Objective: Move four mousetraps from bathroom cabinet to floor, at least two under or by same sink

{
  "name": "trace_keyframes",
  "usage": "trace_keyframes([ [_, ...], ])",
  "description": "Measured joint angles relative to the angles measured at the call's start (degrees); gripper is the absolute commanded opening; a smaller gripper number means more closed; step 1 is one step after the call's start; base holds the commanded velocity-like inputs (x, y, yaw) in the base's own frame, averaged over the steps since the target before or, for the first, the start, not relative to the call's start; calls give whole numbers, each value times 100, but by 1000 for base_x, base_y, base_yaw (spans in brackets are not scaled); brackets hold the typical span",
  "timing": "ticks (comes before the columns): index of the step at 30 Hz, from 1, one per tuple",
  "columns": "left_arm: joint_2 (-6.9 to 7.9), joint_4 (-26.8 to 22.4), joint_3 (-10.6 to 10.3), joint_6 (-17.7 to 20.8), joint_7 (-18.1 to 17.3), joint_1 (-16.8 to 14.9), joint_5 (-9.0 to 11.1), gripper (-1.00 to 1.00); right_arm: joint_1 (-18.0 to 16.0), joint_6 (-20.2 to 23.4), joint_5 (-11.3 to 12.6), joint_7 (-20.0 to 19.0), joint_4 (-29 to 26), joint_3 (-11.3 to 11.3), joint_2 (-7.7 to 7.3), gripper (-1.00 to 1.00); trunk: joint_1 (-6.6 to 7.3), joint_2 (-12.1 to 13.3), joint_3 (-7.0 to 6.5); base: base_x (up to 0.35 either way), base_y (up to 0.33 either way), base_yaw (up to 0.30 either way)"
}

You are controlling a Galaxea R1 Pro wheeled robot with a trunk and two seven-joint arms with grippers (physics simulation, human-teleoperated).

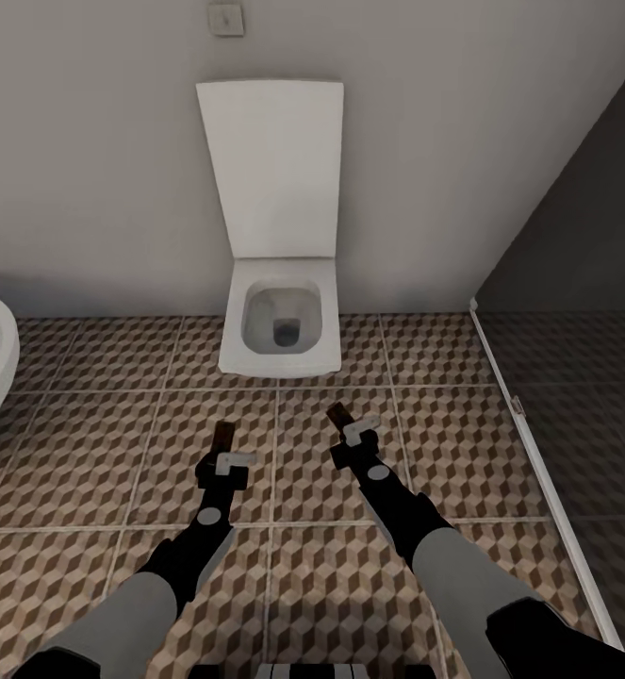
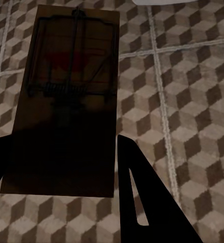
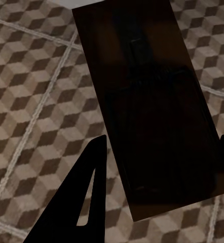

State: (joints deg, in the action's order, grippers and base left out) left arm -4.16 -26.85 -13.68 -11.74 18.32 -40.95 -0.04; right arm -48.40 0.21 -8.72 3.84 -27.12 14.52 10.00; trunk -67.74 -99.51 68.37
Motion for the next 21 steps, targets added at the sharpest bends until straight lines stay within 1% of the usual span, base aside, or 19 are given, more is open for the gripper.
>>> trace_keyframes([
  [4,-1,12,-2,-1,-76,3,3,-100,0,-37,-6,0,25,-1,0,-100,0,0,0,0,0,0],
  [7,-1,15,-2,-32,-141,5,4,-100,0,-159,-12,5,30,-6,-13,-100,0,0,0,0,0,0],
  [11,-1,16,-3,-219,-158,10,4,-100,1,-300,-5,30,31,-6,-21,-100,0,0,0,0,0,0],
  [20,-5,16,-3,-302,-162,12,4,-100,1,-314,-12,55,10,-16,-21,-100,0,0,0,0,0,0],
  [21,-5,13,-3,-301,-162,12,5,-100,1,-314,-12,55,9,-17,-19,-100,-21,-39,17,0,0,0],
])
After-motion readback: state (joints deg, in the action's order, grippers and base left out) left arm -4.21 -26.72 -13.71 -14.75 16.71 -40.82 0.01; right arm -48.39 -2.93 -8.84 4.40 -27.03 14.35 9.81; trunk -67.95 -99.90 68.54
